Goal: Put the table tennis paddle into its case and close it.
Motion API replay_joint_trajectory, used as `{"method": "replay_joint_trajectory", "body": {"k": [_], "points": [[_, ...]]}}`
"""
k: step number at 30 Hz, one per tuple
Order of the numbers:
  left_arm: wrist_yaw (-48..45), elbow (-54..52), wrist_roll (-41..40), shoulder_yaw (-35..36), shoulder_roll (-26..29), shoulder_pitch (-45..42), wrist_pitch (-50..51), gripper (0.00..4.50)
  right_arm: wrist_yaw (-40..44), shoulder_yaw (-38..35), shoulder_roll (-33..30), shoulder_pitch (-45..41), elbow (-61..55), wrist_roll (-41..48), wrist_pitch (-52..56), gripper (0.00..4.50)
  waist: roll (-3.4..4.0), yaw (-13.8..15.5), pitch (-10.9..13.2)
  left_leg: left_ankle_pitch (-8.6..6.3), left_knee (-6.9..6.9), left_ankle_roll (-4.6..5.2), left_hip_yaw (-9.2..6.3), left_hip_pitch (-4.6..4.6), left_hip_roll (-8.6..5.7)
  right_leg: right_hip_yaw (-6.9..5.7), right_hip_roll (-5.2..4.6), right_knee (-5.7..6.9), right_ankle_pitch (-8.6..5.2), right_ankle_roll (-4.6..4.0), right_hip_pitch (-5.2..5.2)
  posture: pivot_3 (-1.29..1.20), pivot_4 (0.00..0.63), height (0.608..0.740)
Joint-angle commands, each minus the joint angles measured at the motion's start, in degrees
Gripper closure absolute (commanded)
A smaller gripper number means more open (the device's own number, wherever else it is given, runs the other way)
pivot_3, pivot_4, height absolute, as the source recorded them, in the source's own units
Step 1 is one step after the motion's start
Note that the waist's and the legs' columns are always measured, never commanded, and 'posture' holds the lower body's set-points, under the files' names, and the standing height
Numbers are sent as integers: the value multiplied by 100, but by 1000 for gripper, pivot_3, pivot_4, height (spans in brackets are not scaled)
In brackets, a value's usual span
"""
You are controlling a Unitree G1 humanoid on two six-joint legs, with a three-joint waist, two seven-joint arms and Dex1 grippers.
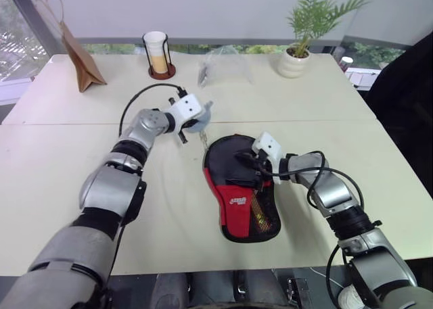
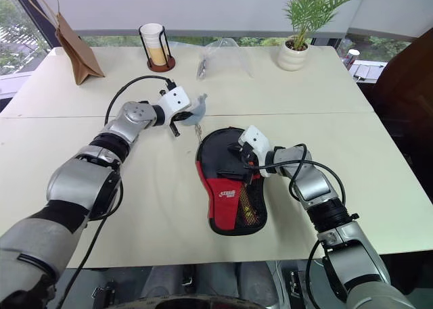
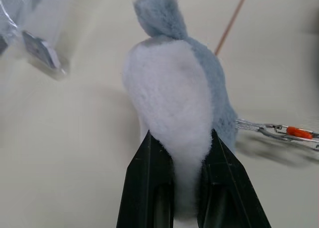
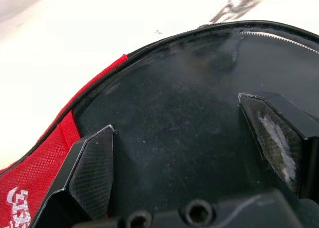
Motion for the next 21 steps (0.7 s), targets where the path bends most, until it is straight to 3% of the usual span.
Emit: {"method": "replay_joint_trajectory", "body": {"k": [1, 21], "points": [[545, 9, 210, -27, -129, -338, -4, 4484, 100, 641, 35, 340, 121, -402, 496, 0, 0, -1, 0, 0, -2, 0, 0, -2, 0, 0, 1, 0, 2, 4, -3, 0, 150, 734], [2123, 164, 845, -34, -1083, -876, 16, 4484, -193, 906, 334, 501, -391, -731, 1087, 0, 0, -10, 0, -1, -12, -1, -2, -13, 2, -1, 7, 0, 0, 1, -20, 0, 150, 734]]}}
